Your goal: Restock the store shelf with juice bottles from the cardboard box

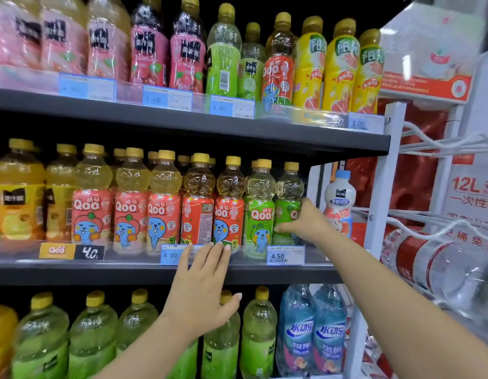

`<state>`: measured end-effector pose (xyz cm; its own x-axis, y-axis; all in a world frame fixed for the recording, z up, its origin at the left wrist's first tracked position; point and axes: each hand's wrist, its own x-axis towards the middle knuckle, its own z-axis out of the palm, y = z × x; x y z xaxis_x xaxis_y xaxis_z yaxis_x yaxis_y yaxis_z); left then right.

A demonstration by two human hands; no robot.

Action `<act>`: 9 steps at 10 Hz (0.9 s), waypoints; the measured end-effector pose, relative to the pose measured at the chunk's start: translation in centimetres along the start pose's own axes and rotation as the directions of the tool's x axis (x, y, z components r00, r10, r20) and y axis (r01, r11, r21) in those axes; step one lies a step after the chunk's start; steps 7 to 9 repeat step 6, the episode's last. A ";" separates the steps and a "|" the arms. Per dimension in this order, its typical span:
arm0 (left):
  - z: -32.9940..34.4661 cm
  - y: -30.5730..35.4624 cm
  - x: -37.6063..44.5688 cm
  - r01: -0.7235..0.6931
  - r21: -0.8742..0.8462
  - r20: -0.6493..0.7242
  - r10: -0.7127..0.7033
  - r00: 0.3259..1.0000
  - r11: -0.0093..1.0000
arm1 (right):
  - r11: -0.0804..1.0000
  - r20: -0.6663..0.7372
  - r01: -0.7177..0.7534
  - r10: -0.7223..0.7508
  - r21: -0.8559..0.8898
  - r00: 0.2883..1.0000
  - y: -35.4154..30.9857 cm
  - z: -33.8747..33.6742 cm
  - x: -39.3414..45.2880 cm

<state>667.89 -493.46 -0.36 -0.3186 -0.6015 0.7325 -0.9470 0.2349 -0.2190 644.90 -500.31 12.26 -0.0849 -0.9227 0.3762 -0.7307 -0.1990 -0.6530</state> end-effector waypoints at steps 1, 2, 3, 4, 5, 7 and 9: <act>-0.2 0.1 0.0 0.002 0.005 -0.019 -0.002 1.000 1.000 | 1.000 0.040 0.009 -0.009 0.000 0.999 -0.2 -0.3 -1.5; -0.3 0.0 0.1 -0.006 -0.009 -0.027 0.005 1.000 1.000 | 0.999 0.025 0.033 -0.033 -0.020 0.999 -0.4 -0.4 -2.8; -0.6 -0.3 0.1 -0.028 -0.020 -0.017 0.028 0.999 0.999 | 0.994 -0.024 0.083 -0.085 -0.071 0.996 -0.4 -0.2 -3.9; -1.6 -0.6 -0.2 -0.020 -0.019 0.030 0.020 0.999 1.000 | 0.996 -0.020 0.063 -0.065 -0.057 0.998 -0.7 0.0 -4.9; -3.2 -0.6 -0.8 -0.016 -0.038 0.025 0.017 1.000 0.999 | 0.997 -0.047 0.061 -0.063 -0.045 0.997 -0.5 0.3 -5.8; -6.6 -1.3 -1.7 -0.034 -0.074 -0.050 0.031 0.998 0.997 | 0.978 -0.150 0.194 -0.204 -0.077 0.968 -1.3 0.0 -8.6; -6.6 -1.3 -1.7 -0.034 -0.074 -0.050 0.031 0.998 0.997 | 0.978 -0.150 0.194 -0.204 -0.077 0.968 -1.3 0.0 -8.6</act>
